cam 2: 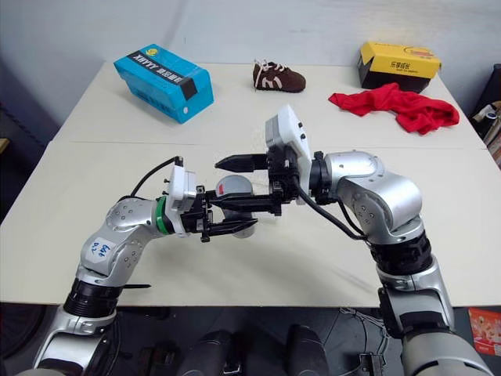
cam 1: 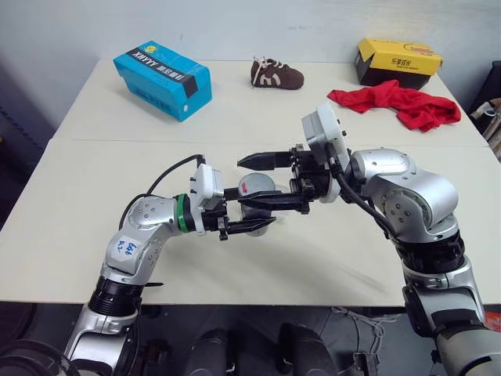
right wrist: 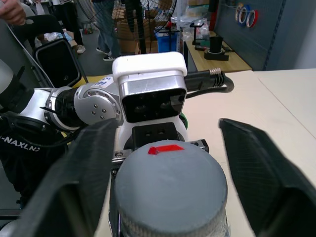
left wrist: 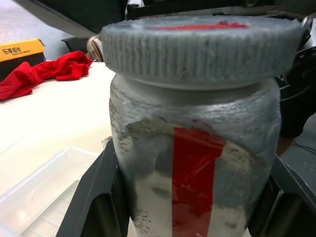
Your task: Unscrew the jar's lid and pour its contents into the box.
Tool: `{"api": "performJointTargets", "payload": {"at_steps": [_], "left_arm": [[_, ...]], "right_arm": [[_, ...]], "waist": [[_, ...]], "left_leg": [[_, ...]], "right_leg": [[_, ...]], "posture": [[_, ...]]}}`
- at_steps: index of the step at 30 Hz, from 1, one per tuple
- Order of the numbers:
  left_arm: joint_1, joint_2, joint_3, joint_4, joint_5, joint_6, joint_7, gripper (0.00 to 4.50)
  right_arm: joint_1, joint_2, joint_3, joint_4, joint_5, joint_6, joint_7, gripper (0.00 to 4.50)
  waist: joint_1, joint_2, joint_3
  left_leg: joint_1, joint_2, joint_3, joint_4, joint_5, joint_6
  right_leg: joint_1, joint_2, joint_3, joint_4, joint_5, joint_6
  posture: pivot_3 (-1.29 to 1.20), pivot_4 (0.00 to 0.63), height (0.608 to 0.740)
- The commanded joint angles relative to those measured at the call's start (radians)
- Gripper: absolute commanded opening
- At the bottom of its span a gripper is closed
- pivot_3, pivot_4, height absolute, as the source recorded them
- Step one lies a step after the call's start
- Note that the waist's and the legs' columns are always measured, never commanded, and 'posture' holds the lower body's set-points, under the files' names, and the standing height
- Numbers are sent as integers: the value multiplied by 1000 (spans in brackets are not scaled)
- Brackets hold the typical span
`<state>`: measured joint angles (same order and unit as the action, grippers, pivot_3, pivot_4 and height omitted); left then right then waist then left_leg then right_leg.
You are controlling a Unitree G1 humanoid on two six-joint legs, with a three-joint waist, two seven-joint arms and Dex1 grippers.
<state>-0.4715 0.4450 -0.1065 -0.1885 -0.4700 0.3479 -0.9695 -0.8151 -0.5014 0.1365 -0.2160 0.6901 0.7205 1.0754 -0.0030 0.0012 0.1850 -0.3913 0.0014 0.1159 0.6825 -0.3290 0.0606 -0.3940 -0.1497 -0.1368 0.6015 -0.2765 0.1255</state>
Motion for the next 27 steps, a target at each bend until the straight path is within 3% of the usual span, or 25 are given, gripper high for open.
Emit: {"api": "performJointTargets", "payload": {"at_steps": [1, 8, 13, 18, 20, 23, 27], "left_arm": [[-6, 0, 10, -45, -11, -15, -1, 2314], [-7, 5, 18, -42, -10, -15, -4, 2314], [-13, 6, 18, -35, -7, -16, -12, 2314], [-22, 11, 25, -30, -6, -18, -15, 2314], [-22, 16, 32, -29, -9, -17, -17, 2314], [-19, 21, 37, -27, -13, -12, -20, 2314], [-23, 18, 27, -21, -13, -8, -26, 2314]], "right_arm": [[-5, -12, 4, -6, -15, -26, 30, 2496], [10, 39, -66, 9, 58, -17, 2, 2496], [-1, 104, -211, 18, 316, 172, -119, 2496], [32, 72, -348, 26, 422, 220, -228, 2496], [64, 14, -360, 5, 386, 207, -214, 2496], [104, -71, -270, -67, 246, 120, -152, 2496], [112, -49, -189, -123, 157, 2, -122, 3408]], "waist": [[0, 0, 0], [0, 0, 0], [0, 0, 0], [2, 0, 0], [3, 0, 0], [1, 0, 0], [-7, 1, 0]], "left_leg": [[0, 0, 0, 0, 0, 0], [0, 0, 0, 0, 0, 0], [0, 0, 0, 0, 0, 0], [0, 0, -1, 0, 0, 0], [0, 0, -1, 0, 0, 0], [-1, 0, -1, -1, 0, 0], [0, 1, 3, -2, 0, -1]], "right_leg": [[0, 0, 0, 0, 0, 0], [0, 0, -1, 0, 0, 0], [0, 0, -1, 0, 0, 0], [0, -1, 1, 0, 0, 0], [0, -1, 1, 0, 0, 0], [0, -1, 1, -1, 0, 0], [-1, 1, 0, -1, 0, 0]], "posture": [[0, 150, 740], [0, 150, 740], [0, 150, 740], [0, 150, 740], [0, 150, 740], [0, 150, 740], [0, 150, 740]]}}
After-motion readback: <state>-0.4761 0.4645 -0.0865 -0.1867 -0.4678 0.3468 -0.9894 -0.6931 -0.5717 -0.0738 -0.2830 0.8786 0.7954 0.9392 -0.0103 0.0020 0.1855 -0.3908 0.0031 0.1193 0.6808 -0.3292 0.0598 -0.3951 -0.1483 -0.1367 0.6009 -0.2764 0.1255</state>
